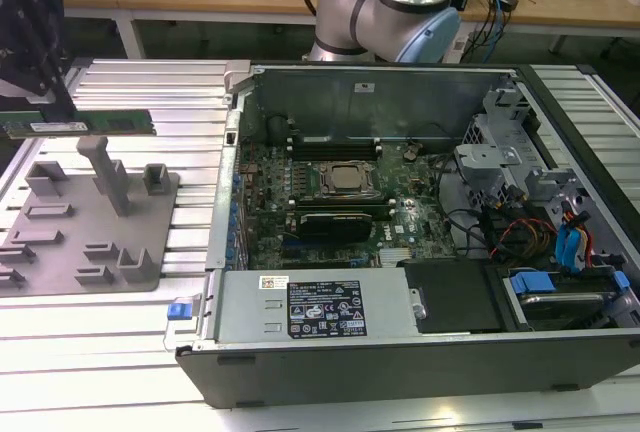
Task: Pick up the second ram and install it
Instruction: 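Pick up the second ram and move it above second insertion slot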
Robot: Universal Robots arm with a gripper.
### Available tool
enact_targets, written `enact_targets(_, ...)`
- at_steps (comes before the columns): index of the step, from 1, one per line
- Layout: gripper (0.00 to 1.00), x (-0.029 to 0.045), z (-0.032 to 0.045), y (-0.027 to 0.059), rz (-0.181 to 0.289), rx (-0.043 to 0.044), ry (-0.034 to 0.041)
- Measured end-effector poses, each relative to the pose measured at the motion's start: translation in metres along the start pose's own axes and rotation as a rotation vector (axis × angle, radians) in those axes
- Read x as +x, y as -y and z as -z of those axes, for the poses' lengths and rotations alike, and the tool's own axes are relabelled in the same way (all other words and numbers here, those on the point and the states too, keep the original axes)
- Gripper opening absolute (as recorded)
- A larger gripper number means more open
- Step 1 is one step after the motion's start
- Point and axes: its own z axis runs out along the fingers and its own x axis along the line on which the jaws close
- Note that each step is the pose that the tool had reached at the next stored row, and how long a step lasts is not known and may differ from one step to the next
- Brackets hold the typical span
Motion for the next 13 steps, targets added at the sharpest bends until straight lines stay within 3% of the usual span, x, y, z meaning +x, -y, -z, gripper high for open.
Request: enact_targets(13,0.09,0.0010,0.0000,0.0395,0.000,-0.0001,0.0000)
